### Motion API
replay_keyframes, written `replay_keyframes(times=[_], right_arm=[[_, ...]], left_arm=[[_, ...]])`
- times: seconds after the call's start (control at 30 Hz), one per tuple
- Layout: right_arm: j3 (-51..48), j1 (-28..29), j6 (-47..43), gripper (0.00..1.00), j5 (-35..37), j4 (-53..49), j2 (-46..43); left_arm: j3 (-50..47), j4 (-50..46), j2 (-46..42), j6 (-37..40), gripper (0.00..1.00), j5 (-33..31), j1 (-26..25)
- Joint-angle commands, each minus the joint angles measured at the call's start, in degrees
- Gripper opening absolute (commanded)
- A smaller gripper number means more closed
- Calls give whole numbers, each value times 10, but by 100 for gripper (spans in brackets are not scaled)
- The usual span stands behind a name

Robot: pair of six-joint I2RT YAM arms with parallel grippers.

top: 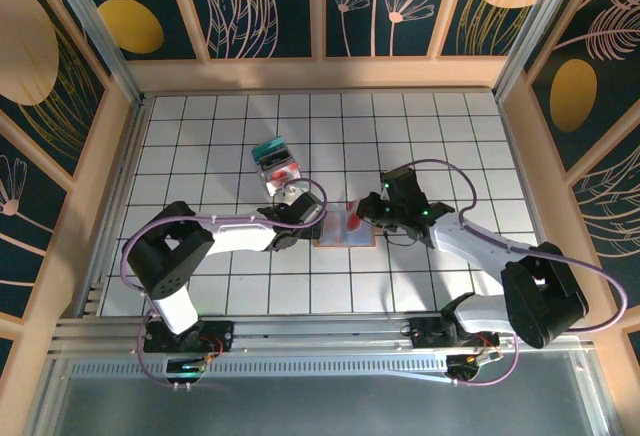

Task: Take the credit cards out of the card holder

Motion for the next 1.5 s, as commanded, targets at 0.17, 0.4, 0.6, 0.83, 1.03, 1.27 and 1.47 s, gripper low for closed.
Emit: replay_keyframes(times=[0.17, 0.4, 0.6, 0.83, 1.03, 1.27, 1.47], right_arm=[[-10, -5, -27, 1, 29, -2, -63], [-11, -5, -35, 0, 28, 26, -106], [-12, -5, -36, 0, 17, 68, -132], [-14, -5, -35, 0, -23, 110, -135], [-19, -21, -34, 0, -87, 162, -138], [-19, -23, -25, 0, -136, 196, -137], [-28, -23, 2, 0, -175, 253, -127]], left_arm=[[0, 10, -77, 3, 99, 19, 5], [-35, 88, -163, -7, 99, 90, 26], [-68, 179, -223, -7, 99, 173, 51], [-121, 314, -273, -25, 99, 296, 87], [-122, 361, -259, -36, 95, 381, 102], [-119, 432, -225, -58, 81, 460, 104], [-111, 465, -199, -73, 71, 499, 103]])
